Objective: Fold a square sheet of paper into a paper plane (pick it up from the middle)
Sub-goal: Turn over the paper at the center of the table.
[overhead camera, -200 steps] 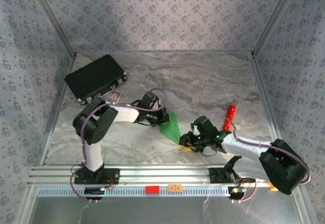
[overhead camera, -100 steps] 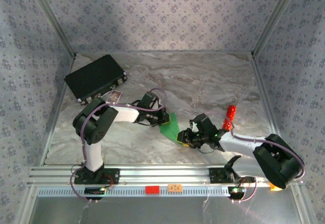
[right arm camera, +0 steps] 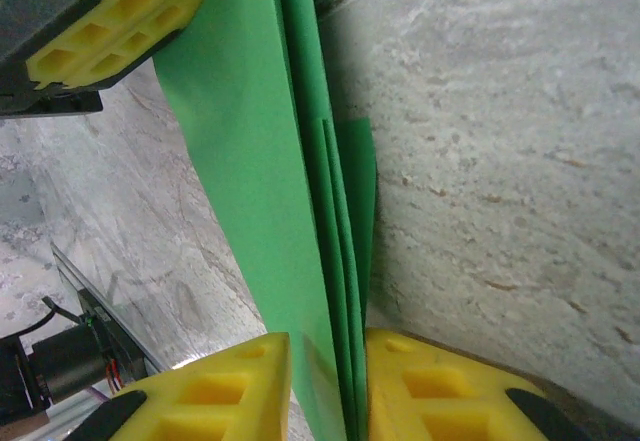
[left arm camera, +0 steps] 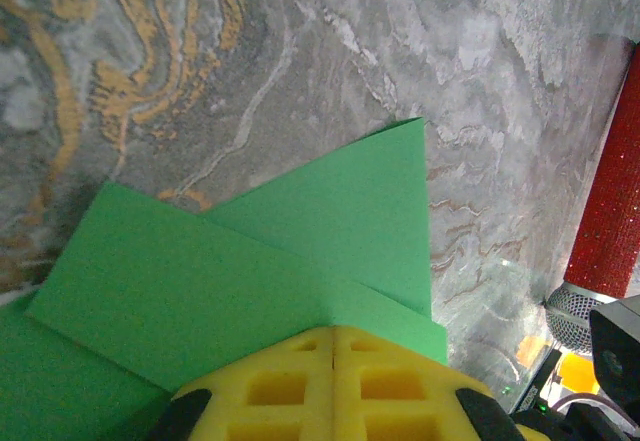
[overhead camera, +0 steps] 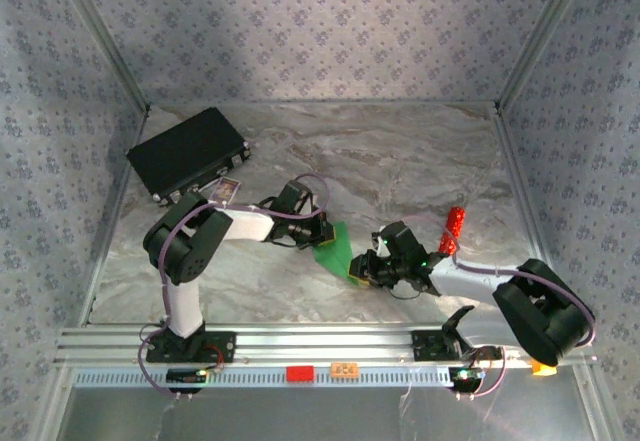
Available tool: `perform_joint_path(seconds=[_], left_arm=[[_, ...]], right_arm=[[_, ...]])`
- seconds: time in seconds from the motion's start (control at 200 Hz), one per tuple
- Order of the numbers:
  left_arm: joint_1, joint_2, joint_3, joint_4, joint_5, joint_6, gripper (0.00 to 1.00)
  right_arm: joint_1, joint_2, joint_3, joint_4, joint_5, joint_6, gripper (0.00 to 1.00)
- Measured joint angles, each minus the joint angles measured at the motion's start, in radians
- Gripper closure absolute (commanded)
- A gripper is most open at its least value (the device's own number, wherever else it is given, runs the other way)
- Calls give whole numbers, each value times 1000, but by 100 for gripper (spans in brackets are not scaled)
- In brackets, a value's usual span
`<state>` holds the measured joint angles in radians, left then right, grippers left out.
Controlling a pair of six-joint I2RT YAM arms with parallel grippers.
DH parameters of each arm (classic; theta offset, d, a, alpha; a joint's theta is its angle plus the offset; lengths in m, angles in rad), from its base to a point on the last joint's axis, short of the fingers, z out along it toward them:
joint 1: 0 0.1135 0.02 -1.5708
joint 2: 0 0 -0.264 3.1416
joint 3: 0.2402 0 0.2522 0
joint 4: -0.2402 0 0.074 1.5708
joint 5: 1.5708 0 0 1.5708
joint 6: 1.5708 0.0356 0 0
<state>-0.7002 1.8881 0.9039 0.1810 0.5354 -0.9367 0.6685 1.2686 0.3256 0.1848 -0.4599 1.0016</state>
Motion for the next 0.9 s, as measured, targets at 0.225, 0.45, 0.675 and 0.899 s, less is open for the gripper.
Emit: perform_joint_path(seconds=[0.225,0.45,0.675,0.899], left_arm=[[0,-2,-3,11,0,-12,88],[0,-69,-11,4,-13,-18,63],[0,-233,-11,-53,-101,20,57],[0,-384,-45,-120,-222,66,52]], right_arm=[[-4,-1,1,-1,0,-21,88],[-6,-45,0,-11,1,-31,92],[-6,-163,26,-163,64,-93,91],[7,-274,117,-364,190,-194,92]])
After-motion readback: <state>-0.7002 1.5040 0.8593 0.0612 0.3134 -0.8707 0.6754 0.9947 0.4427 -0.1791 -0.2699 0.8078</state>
